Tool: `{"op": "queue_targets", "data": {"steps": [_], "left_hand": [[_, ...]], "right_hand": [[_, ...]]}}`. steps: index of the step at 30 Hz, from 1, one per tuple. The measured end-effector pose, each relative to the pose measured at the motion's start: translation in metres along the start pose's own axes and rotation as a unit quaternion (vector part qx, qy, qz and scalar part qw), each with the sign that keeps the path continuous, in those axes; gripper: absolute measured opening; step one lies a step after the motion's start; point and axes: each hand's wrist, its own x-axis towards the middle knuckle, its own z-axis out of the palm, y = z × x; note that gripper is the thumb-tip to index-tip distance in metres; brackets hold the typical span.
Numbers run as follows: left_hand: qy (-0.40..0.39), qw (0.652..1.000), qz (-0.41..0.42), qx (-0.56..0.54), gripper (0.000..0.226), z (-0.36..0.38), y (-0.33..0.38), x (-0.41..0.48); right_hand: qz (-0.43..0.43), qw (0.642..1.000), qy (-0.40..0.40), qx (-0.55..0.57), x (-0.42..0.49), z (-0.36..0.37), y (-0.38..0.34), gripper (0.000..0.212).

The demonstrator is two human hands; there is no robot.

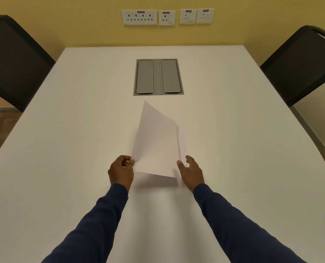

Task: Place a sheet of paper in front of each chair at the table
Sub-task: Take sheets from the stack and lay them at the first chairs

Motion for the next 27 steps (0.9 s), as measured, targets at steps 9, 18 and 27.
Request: {"op": "queue_targets", "data": {"steps": [9,18,27], "left_hand": [[-0.045,0.997,-0.002,-0.07,0.008,-0.054,-0.005,-0.079],[-0.08,0.99,-0.008,-0.112,0.011,-0.095,-0.03,-0.152],[-0.203,0.968,-0.061,-0.134,0.022,-0.123,-0.043,-0.185]], "right_hand": [[0.096,0.982,-0.018,0.161,-0.057,-0.024,-0.006,0.049],[0.046,0.972,-0.04,0.225,-0.137,-0.05,-0.005,0.014],[-0.022,0.982,-0.031,0.184,-0.202,-0.075,0.008,0.01]]}}
